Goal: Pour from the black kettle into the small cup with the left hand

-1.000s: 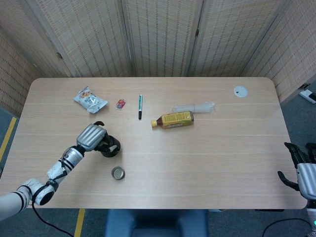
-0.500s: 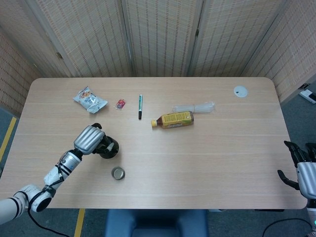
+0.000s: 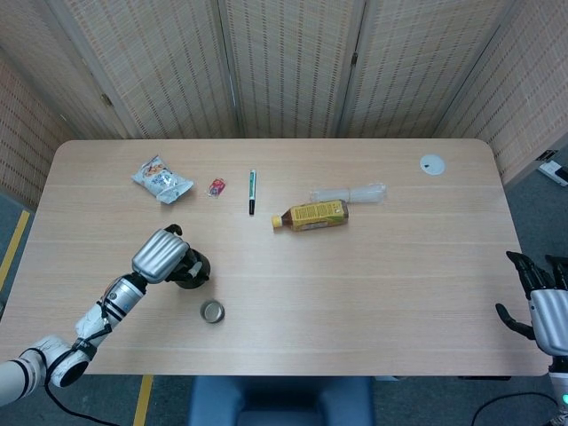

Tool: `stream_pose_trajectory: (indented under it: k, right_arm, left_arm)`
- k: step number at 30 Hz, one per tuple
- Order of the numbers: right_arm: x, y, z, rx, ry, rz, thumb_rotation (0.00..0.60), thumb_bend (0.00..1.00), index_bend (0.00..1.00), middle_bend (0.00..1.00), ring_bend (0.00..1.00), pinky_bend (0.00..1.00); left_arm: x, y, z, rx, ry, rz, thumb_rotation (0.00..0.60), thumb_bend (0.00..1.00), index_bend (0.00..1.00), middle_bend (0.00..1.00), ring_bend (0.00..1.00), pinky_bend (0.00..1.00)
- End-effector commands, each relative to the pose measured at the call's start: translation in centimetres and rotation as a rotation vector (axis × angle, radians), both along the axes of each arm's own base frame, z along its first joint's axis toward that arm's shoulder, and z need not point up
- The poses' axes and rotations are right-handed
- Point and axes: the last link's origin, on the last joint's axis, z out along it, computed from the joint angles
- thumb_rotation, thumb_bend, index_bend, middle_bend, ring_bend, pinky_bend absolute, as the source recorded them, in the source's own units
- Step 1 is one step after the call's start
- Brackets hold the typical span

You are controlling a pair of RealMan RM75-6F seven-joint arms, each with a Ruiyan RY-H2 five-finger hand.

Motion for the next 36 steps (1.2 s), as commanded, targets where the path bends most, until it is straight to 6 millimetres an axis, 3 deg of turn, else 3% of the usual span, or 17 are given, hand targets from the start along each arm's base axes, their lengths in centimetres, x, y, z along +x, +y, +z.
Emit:
stream_pose_trajectory:
  k: [1,19,30,36]
  right_arm:
    - [0.0,-0.1,0.0,0.001,0.001,0.000,0.600,0.31,0.09,0.18,0.26,0.07]
    - [0.4,-0.4,-0.3,0.015,0.002,0.010,0.600,0.31,0.09,0.18,0.27,0.07]
    - [0.3,-0.2,-0.3,0.013,-0.001,0.007,0.600,0.31,0.09,0.18,0.27,0.07]
    - [0.1,-0.2,-0.3,0.012,-0.004,0.002,0.600,0.31,0.09,0.19,0.27,0.07]
  left_arm:
    - [0.0,-0.1,0.0,0.000,0.000,-0.003,0.412,0.51,1.00,1.00,0.94,0.37]
    - [0.1,-3.0,-0.6,0.027,0.056,-0.091,0.424,0.52,1.00,1.00,0.94,0.39]
    - [0.0,-4.5,-1.7,0.065,0.094,-0.131,0.531,0.52,1.00,1.00,0.94,0.41]
    - [0.2,-5.2,-2.2,0.057,0.103,-0.134,0.539,0.52,1.00,1.00,0.94,0.41]
